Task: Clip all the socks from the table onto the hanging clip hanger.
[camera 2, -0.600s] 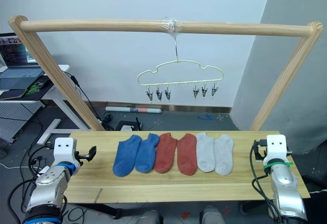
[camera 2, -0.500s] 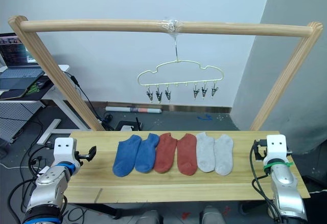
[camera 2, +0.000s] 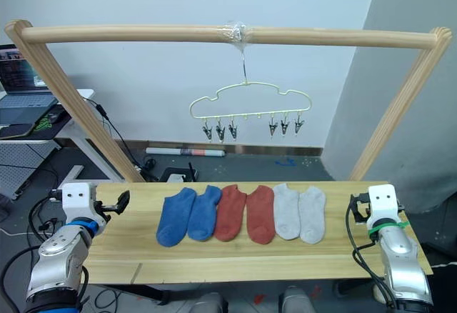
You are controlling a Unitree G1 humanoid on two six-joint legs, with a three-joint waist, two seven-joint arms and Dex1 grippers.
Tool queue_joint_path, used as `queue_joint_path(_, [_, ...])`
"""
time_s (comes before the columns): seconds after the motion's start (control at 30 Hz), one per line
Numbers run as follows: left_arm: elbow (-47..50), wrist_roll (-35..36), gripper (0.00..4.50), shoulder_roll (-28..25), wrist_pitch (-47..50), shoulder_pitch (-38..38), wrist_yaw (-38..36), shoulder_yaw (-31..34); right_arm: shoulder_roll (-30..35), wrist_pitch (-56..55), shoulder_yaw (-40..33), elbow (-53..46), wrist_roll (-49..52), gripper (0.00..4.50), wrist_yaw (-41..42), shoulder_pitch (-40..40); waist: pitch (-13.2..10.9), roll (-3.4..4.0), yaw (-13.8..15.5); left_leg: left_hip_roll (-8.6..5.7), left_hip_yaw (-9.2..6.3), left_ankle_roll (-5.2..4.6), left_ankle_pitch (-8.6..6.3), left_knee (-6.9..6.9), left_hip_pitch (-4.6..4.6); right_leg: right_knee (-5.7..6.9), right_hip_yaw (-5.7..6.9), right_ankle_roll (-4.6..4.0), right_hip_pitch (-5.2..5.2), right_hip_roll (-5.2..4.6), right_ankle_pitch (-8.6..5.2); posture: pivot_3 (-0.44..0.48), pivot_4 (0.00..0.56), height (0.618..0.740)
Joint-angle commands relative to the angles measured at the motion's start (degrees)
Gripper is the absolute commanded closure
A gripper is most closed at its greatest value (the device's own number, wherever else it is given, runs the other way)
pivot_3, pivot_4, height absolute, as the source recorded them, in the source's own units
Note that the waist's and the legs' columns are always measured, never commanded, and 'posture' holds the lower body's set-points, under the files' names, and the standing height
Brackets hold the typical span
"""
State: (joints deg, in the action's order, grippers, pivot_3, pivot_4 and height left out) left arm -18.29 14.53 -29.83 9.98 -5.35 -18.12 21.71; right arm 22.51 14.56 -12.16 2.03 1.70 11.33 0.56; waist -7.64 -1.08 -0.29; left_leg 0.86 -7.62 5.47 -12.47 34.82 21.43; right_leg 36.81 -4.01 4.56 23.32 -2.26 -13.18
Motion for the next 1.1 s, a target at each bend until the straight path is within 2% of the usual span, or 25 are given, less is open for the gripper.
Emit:
queue_joint_path(0.03, [5.9,0.8,0.04,-0.6,0.9,1.0,-0.9,0.6,1.1,0.0,-0.5,-3.3,0.6,0.00,0.9,-1.0,-0.3,0.02,0.0,0.00,-0.01,0.00,0.00,0.00,0.02,0.00,0.00,0.00,0.01,0.00,0.00,0.094,0.133,0.740])
queue_joint_path(0.2, [14.3,1.8,0.04,0.4,1.7,1.7,-1.6,-0.4,2.1,0.5,0.5,-4.7,1.2,0.00,4.1,-2.0,-1.0,-0.08,0.0,0.00,-0.02,0.00,0.00,0.02,0.05,0.01,0.01,0.00,0.05,-0.01,0.00,0.096,0.137,0.740])
queue_joint_path(0.3, [19.1,2.7,0.62,2.1,1.9,2.2,-1.3,-0.3,2.9,0.9,1.2,-5.6,1.9,0.00,6.4,-2.4,-1.3,-0.06,0.0,0.00,-0.02,0.00,0.00,0.02,0.09,-0.01,0.01,0.00,0.06,-0.01,0.00,0.095,0.137,0.740])
queue_joint_path(0.37, [21.1,3.0,1.26,2.8,3.6,2.8,-0.9,-0.4,3.1,1.5,1.2,-6.7,2.2,0.00,6.7,-2.2,-1.3,-0.06,0.0,0.00,-0.03,0.00,0.00,0.01,0.17,-0.03,0.02,0.00,0.10,-0.01,0.00,0.092,0.143,0.740])
queue_joint_path(0.47, [27.2,1.9,2.14,6.5,7.0,1.4,2.2,-4.9,5.2,0.5,2.3,-7.1,4.8,0.00,12.5,-5.3,-1.7,-0.01,0.0,-0.02,-0.03,0.00,0.00,0.02,0.34,-0.04,0.00,0.02,0.24,-0.01,-0.01,0.087,0.147,0.740])
queue_joint_path(0.7, [30.7,-0.8,2.14,11.7,8.9,-2.8,5.6,-11.1,6.0,0.5,5.4,-11.3,12.6,0.00,23.9,-11.5,-2.2,-0.21,-0.2,0.03,-0.16,-0.01,0.01,0.08,0.34,-0.02,0.04,0.05,0.22,0.12,-0.01,0.073,0.156,0.740])
queue_joint_path(0.87, [25.2,-4.4,2.14,17.4,5.8,-9.8,9.6,-15.3,6.1,2.4,10.7,-13.5,16.7,0.00,31.8,-17.3,-2.8,-0.37,-0.2,-0.03,-0.12,0.00,0.01,0.12,0.41,-0.06,-0.01,0.08,0.22,0.08,0.01,0.050,0.173,0.740])
queue_joint_path(1.1, [17.0,-6.8,2.14,22.1,1.3,-17.3,11.9,-17.6,5.7,5.8,14.2,-16.4,19.5,0.00,34.8,-20.9,-3.3,-0.38,-0.2,-0.05,-0.17,0.01,-0.02,0.08,0.49,-0.08,-0.01,0.15,0.24,0.09,-0.05,0.028,0.188,0.740])
